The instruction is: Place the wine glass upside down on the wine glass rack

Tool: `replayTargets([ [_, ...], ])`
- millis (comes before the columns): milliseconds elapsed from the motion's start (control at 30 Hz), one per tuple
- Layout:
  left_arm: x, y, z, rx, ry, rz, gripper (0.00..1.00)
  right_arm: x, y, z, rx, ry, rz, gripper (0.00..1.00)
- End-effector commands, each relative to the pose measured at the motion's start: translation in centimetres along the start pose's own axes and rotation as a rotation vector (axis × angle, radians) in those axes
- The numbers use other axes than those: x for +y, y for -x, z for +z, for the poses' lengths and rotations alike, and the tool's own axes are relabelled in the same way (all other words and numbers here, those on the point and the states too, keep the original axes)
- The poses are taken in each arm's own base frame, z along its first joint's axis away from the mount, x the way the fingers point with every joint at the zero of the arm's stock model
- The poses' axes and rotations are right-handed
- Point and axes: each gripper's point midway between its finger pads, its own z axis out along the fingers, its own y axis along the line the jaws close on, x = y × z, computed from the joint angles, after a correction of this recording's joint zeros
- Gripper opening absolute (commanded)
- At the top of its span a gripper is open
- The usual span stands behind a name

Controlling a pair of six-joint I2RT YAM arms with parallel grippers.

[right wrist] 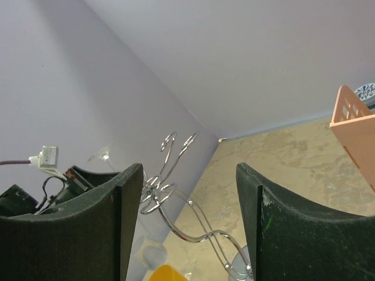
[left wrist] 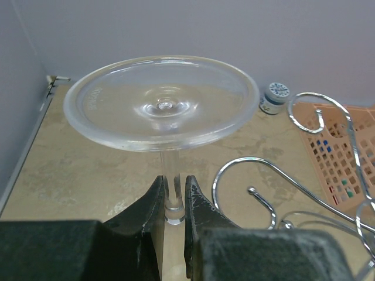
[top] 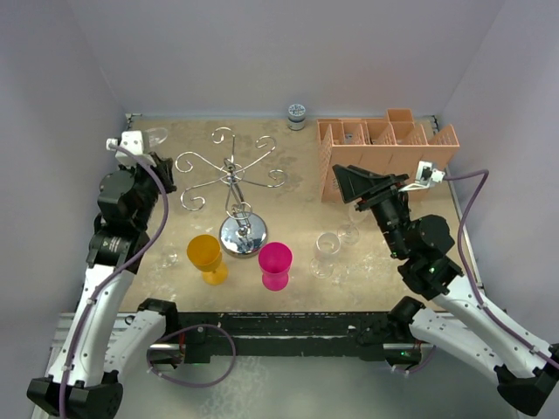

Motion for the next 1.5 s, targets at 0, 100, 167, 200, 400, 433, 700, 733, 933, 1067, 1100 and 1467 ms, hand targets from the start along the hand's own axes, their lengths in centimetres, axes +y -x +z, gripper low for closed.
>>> replayTargets([
  [0, -2.6, 2.7, -1.7, -0.1, -0.176, 0.076, 0.0, 1.8, 1.6, -0.1, -0.05, 0.067, 0.014, 0.67],
  [100, -3.1, 1.3, -2.2, -0.066, -0.228, 0.123, 0.0, 2.0, 1.9, -0.2, -0.058, 0.076, 0.018, 0.66],
  [167, -3.4, -0.2, -2.3, -0.025, -0.258, 0.142, 0.0, 2.0, 2.0, -0.2, -0.061, 0.076, 0.018, 0.67],
  [200, -3.7, -0.7, -2.4, -0.011, -0.279, 0.151, 0.0, 2.1, 2.0, -0.2, -0.064, 0.078, 0.018, 0.67],
  [400, -4.4, -2.3, -3.3, 0.027, -0.351, 0.18, 0.0, 2.0, 2.0, -0.2, -0.061, 0.077, 0.011, 0.66],
  [433, -4.5, -2.5, -3.4, 0.032, -0.36, 0.184, 0.0, 2.0, 2.0, -0.1, -0.061, 0.076, 0.011, 0.66],
  [700, -6.0, -4.1, -3.1, 0.096, -0.466, 0.217, 0.0, 2.2, 1.8, 0.0, -0.052, 0.082, 0.01, 0.66],
  [733, -6.3, -4.3, -3.1, 0.11, -0.486, 0.22, 0.0, 2.2, 1.9, 0.0, -0.054, 0.08, 0.009, 0.66],
  [933, -7.0, -5.2, -2.6, 0.184, -0.541, 0.244, 0.0, 2.1, 1.8, 0.2, -0.056, 0.078, 0.005, 0.66],
  [1067, -7.3, -4.1, -2.6, 0.14, -0.549, 0.241, 0.0, 2.5, 1.1, 0.5, -0.032, 0.103, -0.001, 0.66],
  [1100, -7.4, -3.8, -2.7, 0.131, -0.554, 0.24, 0.0, 2.5, 0.7, 0.6, -0.021, 0.108, -0.009, 0.66],
  [1467, -5.4, -3.9, -3.7, 0.188, -0.511, 0.411, 0.0, 4.1, -3.0, 2.0, 0.144, 0.215, -0.118, 0.68],
])
